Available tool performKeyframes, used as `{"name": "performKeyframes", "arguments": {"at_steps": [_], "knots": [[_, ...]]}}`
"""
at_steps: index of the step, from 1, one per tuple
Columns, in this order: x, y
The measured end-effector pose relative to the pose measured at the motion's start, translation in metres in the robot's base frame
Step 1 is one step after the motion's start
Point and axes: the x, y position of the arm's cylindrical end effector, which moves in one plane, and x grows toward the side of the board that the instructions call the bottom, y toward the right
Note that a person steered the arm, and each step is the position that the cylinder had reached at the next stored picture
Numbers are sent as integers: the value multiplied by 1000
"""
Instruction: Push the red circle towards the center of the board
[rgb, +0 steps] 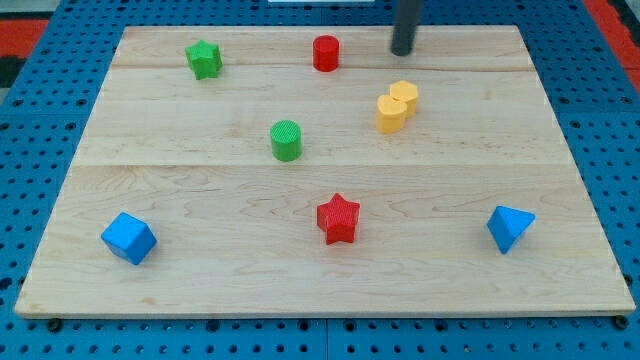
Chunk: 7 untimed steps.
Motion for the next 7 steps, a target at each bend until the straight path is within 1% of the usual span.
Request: {"name": "performKeyframes", "arguments": {"at_steps": [1, 2, 3, 4, 5, 6, 7], "knots": [[-16, -67], [8, -52], [34, -22], [30, -56], [10, -62], [4, -88], [14, -104]]}}
